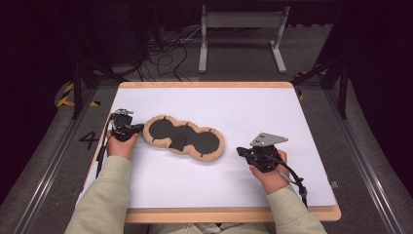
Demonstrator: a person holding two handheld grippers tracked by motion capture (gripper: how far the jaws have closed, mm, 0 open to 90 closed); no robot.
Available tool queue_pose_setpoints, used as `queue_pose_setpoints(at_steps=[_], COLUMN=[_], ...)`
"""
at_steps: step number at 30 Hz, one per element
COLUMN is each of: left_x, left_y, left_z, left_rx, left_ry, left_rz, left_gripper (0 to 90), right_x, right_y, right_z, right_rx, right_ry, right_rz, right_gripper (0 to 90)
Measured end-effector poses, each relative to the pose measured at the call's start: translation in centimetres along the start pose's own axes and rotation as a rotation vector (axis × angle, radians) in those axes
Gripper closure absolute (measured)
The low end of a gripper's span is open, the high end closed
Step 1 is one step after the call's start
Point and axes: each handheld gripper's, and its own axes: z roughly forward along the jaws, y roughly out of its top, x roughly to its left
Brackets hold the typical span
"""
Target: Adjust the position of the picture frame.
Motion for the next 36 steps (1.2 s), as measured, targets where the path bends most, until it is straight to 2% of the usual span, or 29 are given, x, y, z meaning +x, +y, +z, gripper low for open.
queue_pose_setpoints(at_steps=[1,5,9,10,13,17,20,21,24,28,29,30,31,36], left_x=[-0.1,0.0,-0.4,-0.8,-2.2,-3.6,-4.8,-5.2,-6.5,-8.8,-8.8,-9.6,-9.6,-12.3], left_y=[0.1,0.0,0.0,0.0,0.1,0.0,-0.2,-0.2,-0.3,-0.7,-0.7,-0.9,-0.9,-1.4], left_z=[0.0,0.0,0.0,0.1,0.2,0.2,0.3,0.4,0.4,0.5,0.5,0.4,0.4,0.2], left_rx=[0.003,0.004,0.014,0.023,0.049,0.072,0.083,0.088,0.098,0.124,0.124,0.131,0.131,0.158], left_ry=[0.011,-0.021,-0.041,-0.061,-0.082,-0.114,-0.147,-0.154,-0.176,-0.229,-0.229,-0.24,-0.24,-0.277], left_rz=[0.012,-0.006,0.0,0.01,0.059,0.094,0.098,0.118,0.14,0.183,0.183,0.199,0.199,0.242], left_gripper=[89.8,90.0,90.0,90.0,90.0,90.0,90.0,90.0,90.0,90.0,90.0,90.0,90.0,90.0], right_x=[0.0,-0.1,-0.3,-0.3,-0.5,-0.9,-1.2,-1.3,-1.5,-1.9,-1.9,-2.1,-2.1,-2.5], right_y=[0.0,0.0,0.1,0.1,0.2,0.2,0.2,0.2,0.2,0.2,0.2,0.1,0.1,0.1], right_z=[0.0,-0.2,-0.3,-0.3,-0.5,-0.8,-1.2,-1.3,-1.6,-2.2,-2.2,-2.4,-2.4,-2.8], right_rx=[-0.001,-0.004,-0.011,-0.011,-0.02,-0.029,-0.038,-0.039,-0.048,-0.058,-0.058,-0.063,-0.063,-0.069], right_ry=[-0.002,0.0,0.002,0.002,-0.002,-0.008,-0.013,-0.014,-0.022,-0.029,-0.029,-0.036,-0.036,-0.043], right_rz=[0.0,0.003,0.007,0.007,0.013,0.021,0.028,0.03,0.035,0.043,0.043,0.043,0.043,0.055], right_gripper=[90.0,90.0,90.0,90.0,90.0,90.0,90.0,90.0,90.0,90.0,90.0,90.0,90.0,90.0])
